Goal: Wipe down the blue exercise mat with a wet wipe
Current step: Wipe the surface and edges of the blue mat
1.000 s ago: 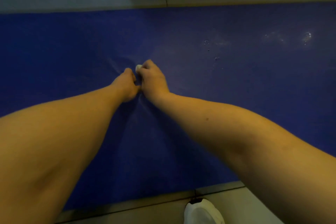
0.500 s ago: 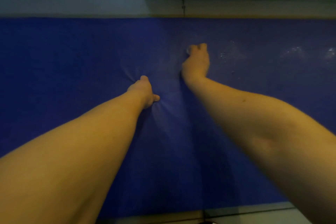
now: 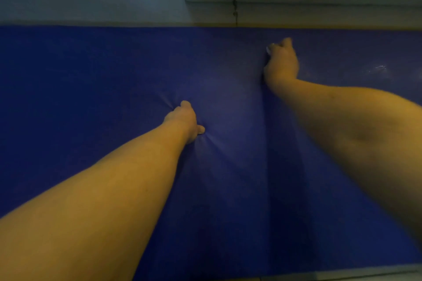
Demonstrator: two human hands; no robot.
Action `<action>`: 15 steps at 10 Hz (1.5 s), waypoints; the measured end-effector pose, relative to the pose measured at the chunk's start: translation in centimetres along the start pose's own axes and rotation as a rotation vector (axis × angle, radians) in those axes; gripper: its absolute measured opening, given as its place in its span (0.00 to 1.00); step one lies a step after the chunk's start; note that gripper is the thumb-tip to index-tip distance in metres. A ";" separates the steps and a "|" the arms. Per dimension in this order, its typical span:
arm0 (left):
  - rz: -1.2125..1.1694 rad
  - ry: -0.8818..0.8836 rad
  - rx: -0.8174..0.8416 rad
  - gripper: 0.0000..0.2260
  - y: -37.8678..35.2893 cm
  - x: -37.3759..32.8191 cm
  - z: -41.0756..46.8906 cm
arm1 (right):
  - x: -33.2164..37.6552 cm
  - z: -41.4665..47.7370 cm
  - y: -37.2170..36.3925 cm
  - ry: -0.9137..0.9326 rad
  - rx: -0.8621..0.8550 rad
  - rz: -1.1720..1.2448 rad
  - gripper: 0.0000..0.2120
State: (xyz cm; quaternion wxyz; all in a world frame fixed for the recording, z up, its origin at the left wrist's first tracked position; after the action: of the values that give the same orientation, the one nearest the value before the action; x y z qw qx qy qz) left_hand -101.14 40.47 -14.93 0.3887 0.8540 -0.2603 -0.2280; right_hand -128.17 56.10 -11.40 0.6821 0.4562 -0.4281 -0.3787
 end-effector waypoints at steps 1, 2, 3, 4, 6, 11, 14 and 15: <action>0.013 0.005 0.004 0.40 0.2 0.0 0.0 | 1.7 0.2 -0.1 -0.140 -0.039 -0.031 0.17; 0.022 0.020 0.010 0.39 0.2 -0.1 0.0 | 9.2 -2.4 -1.6 -0.006 0.019 0.147 0.15; 0.019 0.046 0.016 0.39 0.0 -0.1 0.2 | 14.2 -4.5 -2.5 0.113 0.114 0.223 0.16; 0.013 0.060 0.022 0.39 -0.1 -0.1 0.2 | 14.2 -3.3 -1.7 0.081 0.083 0.168 0.17; 0.002 0.059 0.032 0.40 -0.2 -0.1 0.2 | 10.5 -3.7 -1.3 0.135 0.087 0.064 0.18; 0.032 0.038 0.003 0.39 0.0 0.5 0.2 | 12.1 -4.4 -2.5 0.264 0.113 0.277 0.19; 0.024 0.014 0.000 0.37 -0.1 -0.2 0.1 | 3.8 0.2 -0.4 0.282 -0.058 0.071 0.14; 0.028 0.014 0.004 0.37 -0.2 0.1 0.3 | -1.5 2.2 -0.6 0.059 -0.066 0.042 0.13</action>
State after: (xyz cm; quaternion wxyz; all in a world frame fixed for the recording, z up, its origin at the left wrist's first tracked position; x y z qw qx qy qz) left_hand -101.20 40.35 -15.25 0.3917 0.8527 -0.2698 -0.2158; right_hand -130.82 56.66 -11.87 0.7167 0.4355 -0.4046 -0.3647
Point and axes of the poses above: each hand's wrist, its own z-axis towards the middle knuckle, its own y-axis out of the back of the hand, x = y × z, the point moved 9 cm from there along z, towards the middle knuckle, and after that the axes turned 13 degrees about -x, right-handed, at the moved point
